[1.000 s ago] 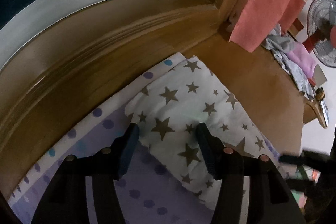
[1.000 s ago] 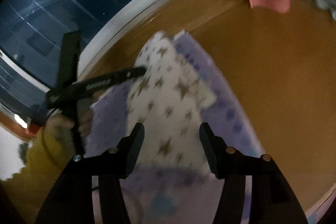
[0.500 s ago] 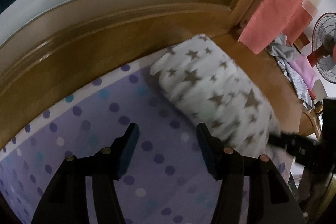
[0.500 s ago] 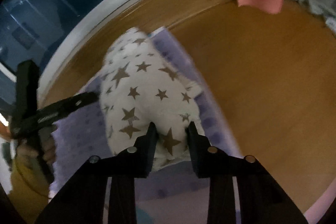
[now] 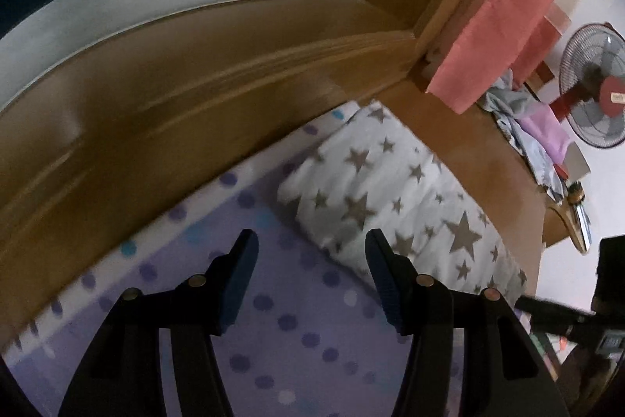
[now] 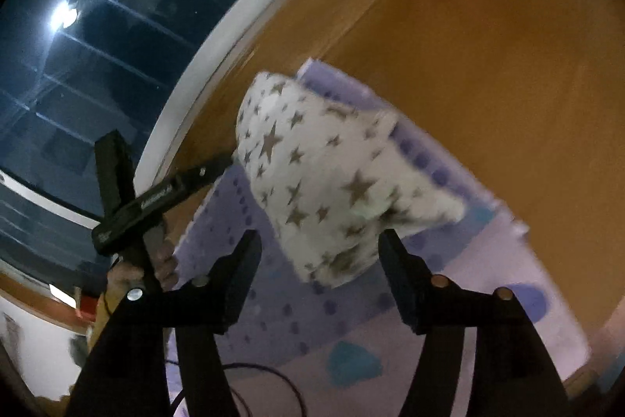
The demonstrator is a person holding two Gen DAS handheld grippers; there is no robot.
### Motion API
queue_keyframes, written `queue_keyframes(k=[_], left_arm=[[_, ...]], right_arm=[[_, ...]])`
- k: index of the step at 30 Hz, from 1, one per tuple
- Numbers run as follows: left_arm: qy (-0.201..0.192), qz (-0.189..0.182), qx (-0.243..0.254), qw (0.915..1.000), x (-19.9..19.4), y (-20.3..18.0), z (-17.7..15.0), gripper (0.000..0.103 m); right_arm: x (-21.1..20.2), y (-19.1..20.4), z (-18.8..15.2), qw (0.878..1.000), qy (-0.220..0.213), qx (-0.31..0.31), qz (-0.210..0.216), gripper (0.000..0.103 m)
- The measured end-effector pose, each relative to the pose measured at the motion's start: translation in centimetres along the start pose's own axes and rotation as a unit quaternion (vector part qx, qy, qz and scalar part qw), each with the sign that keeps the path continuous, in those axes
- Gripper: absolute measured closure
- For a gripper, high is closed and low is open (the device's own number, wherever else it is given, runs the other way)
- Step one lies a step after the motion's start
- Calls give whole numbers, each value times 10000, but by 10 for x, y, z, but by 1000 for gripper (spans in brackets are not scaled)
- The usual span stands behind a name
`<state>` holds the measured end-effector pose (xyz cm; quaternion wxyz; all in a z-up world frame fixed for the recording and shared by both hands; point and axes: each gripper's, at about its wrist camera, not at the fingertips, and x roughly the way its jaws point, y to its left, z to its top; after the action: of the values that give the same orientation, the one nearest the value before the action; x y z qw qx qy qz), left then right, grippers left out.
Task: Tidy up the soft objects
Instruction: 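Pinch the star blanket roll with both grippers and roll it over again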
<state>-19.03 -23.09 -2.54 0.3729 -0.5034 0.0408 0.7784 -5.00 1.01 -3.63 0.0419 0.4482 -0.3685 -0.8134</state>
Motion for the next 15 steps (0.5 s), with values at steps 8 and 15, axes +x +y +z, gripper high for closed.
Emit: queue_keyframes(k=[8, 15], left_arm=[[35, -480, -153, 9987, 36, -2, 9, 45], [-54, -685, -659, 9955, 48, 4, 5, 38]], right_arm=[[39, -4, 3, 9982, 23, 594, -49, 37], [43, 10, 11, 9992, -131, 234, -295, 33]])
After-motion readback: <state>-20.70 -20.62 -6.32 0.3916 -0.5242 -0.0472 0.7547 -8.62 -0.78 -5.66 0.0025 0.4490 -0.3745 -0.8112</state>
